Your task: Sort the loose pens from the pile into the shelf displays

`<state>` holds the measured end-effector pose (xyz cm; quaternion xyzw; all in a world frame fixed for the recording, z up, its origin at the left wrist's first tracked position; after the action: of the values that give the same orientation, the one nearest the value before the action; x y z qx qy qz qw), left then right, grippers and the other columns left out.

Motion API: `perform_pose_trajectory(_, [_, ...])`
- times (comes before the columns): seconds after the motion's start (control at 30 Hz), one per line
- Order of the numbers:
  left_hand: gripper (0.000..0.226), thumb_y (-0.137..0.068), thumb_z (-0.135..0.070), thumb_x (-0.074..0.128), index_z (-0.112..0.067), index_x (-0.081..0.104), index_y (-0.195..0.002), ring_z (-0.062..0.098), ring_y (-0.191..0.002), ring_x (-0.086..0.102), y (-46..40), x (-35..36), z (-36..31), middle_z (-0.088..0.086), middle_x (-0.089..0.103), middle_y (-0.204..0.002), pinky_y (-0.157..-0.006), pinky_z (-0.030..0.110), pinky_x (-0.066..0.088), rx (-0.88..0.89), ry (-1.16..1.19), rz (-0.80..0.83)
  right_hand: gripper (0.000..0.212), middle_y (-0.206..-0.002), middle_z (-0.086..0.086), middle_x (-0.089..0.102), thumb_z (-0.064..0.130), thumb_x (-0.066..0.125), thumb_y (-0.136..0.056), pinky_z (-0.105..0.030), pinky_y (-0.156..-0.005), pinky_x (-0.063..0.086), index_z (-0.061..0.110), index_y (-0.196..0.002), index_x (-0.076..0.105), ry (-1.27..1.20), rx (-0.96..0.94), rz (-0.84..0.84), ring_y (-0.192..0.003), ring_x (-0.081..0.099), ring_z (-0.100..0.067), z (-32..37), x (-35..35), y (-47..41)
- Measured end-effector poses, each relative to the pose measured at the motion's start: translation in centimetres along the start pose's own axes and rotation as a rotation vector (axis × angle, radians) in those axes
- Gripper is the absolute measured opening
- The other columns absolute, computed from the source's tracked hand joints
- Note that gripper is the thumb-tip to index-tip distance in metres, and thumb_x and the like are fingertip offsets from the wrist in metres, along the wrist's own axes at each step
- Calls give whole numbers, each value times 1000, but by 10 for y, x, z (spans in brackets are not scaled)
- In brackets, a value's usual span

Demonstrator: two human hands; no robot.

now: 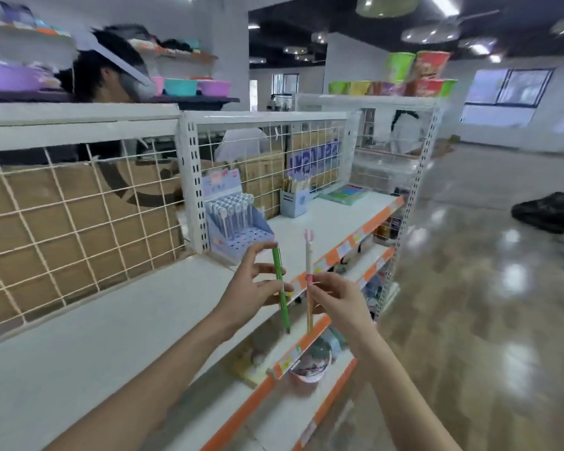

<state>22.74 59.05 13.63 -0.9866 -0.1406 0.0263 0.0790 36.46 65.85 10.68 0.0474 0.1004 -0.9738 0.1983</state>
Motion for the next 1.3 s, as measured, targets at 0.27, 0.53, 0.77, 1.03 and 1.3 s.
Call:
perform_pose_trajectory(0.27, [35,-90,-3,56,-26,48,-115,22,-77,70,-55,60,23,21,61,-101,-74,32,58,-3,-17,-16,9,-80,-7,68,12,59,-91,-22,-61,54,11,-96,66,76,23,-14,-68,63,-15,-12,-63,-35])
perform_pose_trajectory(0.53, [35,-86,6,58,-20,53,-109,21,-72,71,-115,54,50,17,67,-92,-70,29,58,-19,54,-121,12,-85,-8,70,12,61,-89,-21,-63,54,10,-99,67,66,58,11,-76,66,-16,-43,-70,-97])
perform_pose_trajectory(0.77, [34,-90,5,53,-15,50,-117,19,-73,70,-211,30,77,17,65,-94,-73,30,57,-42,123,-273,12,-75,-2,69,3,60,-87,-29,-68,53,15,-88,62,91,65,106,-70,64,-12,-64,-62,-196])
perform_pose_trajectory(1.03, [33,-91,3,53,-14,49,-119,20,-74,70,-309,43,105,16,66,-94,-75,31,58,-71,151,-350,15,-74,-7,69,1,60,-86,-28,-64,52,16,-82,58,66,93,86,-64,62,-8,-92,-94,-298])
perform_pose_trajectory(1.3, [35,-89,2,55,-15,50,-119,23,-76,70,-365,64,125,14,68,-92,-71,28,58,-103,157,-454,19,-74,-8,67,2,57,-87,-30,-65,52,19,-97,55,-17,76,136,-72,62,-20,-116,-107,-373])
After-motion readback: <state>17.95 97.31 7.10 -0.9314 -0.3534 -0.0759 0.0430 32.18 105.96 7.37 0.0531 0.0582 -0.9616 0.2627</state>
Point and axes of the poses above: each hand's wrist, its own y-axis away from the middle knuckle, its own x-axis out of the palm, z = x × y, the point moved 9 cm from there along -y, towards the middle knuckle
